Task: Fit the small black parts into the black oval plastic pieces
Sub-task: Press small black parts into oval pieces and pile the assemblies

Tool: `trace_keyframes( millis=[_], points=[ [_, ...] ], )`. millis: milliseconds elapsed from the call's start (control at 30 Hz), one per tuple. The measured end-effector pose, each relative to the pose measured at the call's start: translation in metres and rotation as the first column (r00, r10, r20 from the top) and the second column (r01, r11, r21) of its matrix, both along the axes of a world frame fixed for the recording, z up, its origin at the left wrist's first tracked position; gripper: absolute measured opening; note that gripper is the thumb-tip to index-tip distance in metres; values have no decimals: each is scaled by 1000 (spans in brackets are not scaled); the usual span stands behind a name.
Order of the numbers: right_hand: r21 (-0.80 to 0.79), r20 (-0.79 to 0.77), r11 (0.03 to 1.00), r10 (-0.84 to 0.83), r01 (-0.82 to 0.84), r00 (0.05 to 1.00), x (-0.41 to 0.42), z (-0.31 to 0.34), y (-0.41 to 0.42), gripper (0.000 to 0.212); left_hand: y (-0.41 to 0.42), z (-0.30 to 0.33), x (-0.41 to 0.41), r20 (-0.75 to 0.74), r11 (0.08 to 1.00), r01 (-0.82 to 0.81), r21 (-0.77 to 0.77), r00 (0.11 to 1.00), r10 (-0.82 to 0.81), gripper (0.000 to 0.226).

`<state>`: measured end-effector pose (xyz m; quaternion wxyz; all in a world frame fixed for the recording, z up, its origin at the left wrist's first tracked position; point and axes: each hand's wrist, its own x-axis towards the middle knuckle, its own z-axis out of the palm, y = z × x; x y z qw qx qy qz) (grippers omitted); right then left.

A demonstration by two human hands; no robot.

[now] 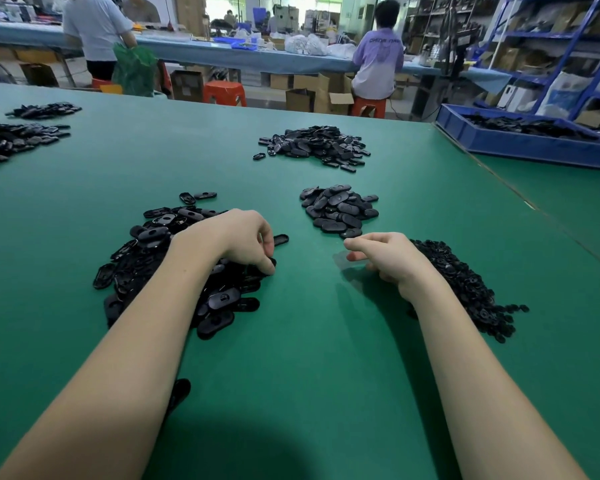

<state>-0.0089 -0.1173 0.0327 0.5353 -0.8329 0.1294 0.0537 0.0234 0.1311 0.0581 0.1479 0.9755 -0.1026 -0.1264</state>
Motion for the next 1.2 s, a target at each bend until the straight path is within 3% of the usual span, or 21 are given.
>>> trace_keyframes(
  millis=[167, 300, 400, 533, 667, 767, 900, 1200],
  points=[
    [-13, 5, 999, 32, -32, 999, -1, 2, 0, 18, -6, -3, -2, 59, 998, 30, -51, 998, -27, 14],
    [-81, -31, 985, 152, -154, 988, -5, 13, -8, 20, -33, 1, -13, 122, 936, 166, -311, 984, -134, 9],
    [-168, -42, 961, 217, -221, 975, -7, 22, -21, 19, -58, -2, -22, 106, 788, 222, -574, 975, -198, 11],
    [-279, 3, 947, 167, -159, 986, -9, 31, -43, 14, -79, -14, -28, 5, 591, 65, -804, 995, -103, 12],
    [-496, 21, 868, 49, -32, 999, -11, 35, -65, 9, -87, -24, -29, -199, 371, -178, -911, 980, -19, 18],
    [-600, 21, 798, -59, 60, 998, -12, 31, -71, 14, -88, -29, -30, -277, 287, -266, -920, 961, 2, 23],
    [-652, 16, 752, -108, 92, 994, -13, 22, -65, 21, -89, -32, -29, -280, 273, -280, -921, 959, 38, 25],
    [-714, 32, 693, -110, 100, 993, -10, 15, -61, 14, -87, -36, -25, -285, 286, -290, -913, 957, 61, 27]
  ],
)
